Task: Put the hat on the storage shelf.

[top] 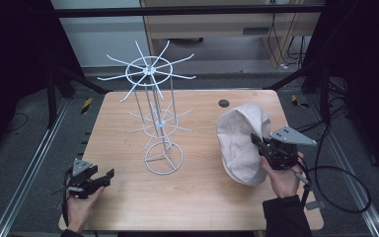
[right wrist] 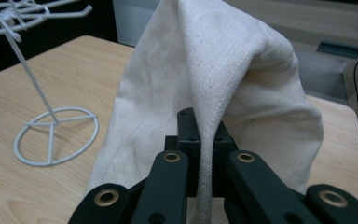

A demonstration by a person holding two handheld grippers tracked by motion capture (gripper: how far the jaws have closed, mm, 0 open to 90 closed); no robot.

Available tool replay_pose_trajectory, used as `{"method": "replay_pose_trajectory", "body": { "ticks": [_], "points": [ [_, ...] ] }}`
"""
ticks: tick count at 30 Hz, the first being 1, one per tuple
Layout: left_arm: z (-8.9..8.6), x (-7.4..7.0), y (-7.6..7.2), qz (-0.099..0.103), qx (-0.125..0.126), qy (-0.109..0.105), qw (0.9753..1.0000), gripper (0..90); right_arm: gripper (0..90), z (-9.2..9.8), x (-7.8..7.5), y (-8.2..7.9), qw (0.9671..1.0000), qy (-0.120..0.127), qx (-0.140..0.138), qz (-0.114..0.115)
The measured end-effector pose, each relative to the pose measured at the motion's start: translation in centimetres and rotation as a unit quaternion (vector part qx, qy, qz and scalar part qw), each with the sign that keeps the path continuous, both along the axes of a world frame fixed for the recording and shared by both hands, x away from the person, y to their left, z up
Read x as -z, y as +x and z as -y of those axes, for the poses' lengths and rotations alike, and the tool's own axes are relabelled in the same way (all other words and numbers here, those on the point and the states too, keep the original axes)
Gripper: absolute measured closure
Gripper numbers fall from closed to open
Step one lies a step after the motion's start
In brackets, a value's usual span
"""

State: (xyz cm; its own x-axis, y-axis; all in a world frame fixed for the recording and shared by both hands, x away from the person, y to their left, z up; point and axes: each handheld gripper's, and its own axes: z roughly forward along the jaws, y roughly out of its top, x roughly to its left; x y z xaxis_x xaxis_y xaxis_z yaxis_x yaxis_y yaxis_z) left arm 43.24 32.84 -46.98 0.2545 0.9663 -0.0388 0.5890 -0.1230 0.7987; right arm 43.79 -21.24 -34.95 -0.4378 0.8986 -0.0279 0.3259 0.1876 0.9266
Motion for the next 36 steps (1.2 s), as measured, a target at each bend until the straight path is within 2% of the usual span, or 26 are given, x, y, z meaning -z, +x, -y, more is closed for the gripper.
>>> {"method": "replay_pose_trajectory", "body": {
  "ticks": [1,3,9,10,11,15,17,23,24,25,26,30,36],
  "points": [
    [0.0,0.0,0.0,0.000,0.000,0.000,1.0000,32.5,88.4,0.0,0.0,0.0,1.0000,0.000,0.000,0.000],
    [0.0,0.0,0.0,0.000,0.000,-0.001,1.0000,32.5,88.4,-0.2,-0.6,-0.5,0.9998,0.005,-0.008,0.018],
    [0.0,0.1,0.1,-0.001,0.001,-0.002,1.0000,32.5,88.5,-0.6,-2.0,-1.5,0.9981,0.015,-0.029,0.052],
    [0.0,0.1,0.1,-0.001,0.001,-0.002,1.0000,32.5,88.5,-0.6,-2.0,-1.5,0.9981,0.015,-0.029,0.052],
    [0.0,0.1,0.1,-0.001,0.000,-0.002,1.0000,32.5,88.4,-0.9,-2.4,-1.8,0.9971,0.018,-0.036,0.064],
    [0.0,0.1,0.1,-0.003,-0.001,-0.002,1.0000,32.5,88.5,-1.2,-3.2,-2.4,0.9955,0.024,-0.045,0.080],
    [0.0,0.1,0.1,-0.003,-0.001,-0.002,1.0000,32.5,88.5,-1.3,-4.0,-2.9,0.9937,0.029,-0.052,0.095],
    [0.0,0.1,0.1,-0.004,-0.001,-0.001,1.0000,32.5,88.5,-1.3,-5.2,-3.7,0.9903,0.044,-0.057,0.118],
    [0.0,0.1,0.1,-0.004,-0.002,-0.001,1.0000,32.5,88.5,-1.3,-5.5,-3.9,0.9890,0.048,-0.059,0.127],
    [0.0,0.1,0.1,-0.004,-0.002,-0.001,1.0000,32.5,88.5,-1.3,-5.5,-3.9,0.9890,0.048,-0.059,0.127],
    [-0.1,0.1,0.1,-0.004,-0.003,-0.001,1.0000,32.4,88.5,-1.3,-5.7,-3.9,0.9874,0.051,-0.060,0.137],
    [-0.1,0.2,0.2,-0.003,-0.004,-0.002,1.0000,32.4,88.5,-1.5,-5.9,-3.6,0.9849,0.061,-0.062,0.150],
    [-0.1,0.2,0.2,-0.003,-0.004,-0.002,1.0000,32.4,88.5,-1.8,-6.4,-3.3,0.9824,0.070,-0.064,0.162]
  ]
}}
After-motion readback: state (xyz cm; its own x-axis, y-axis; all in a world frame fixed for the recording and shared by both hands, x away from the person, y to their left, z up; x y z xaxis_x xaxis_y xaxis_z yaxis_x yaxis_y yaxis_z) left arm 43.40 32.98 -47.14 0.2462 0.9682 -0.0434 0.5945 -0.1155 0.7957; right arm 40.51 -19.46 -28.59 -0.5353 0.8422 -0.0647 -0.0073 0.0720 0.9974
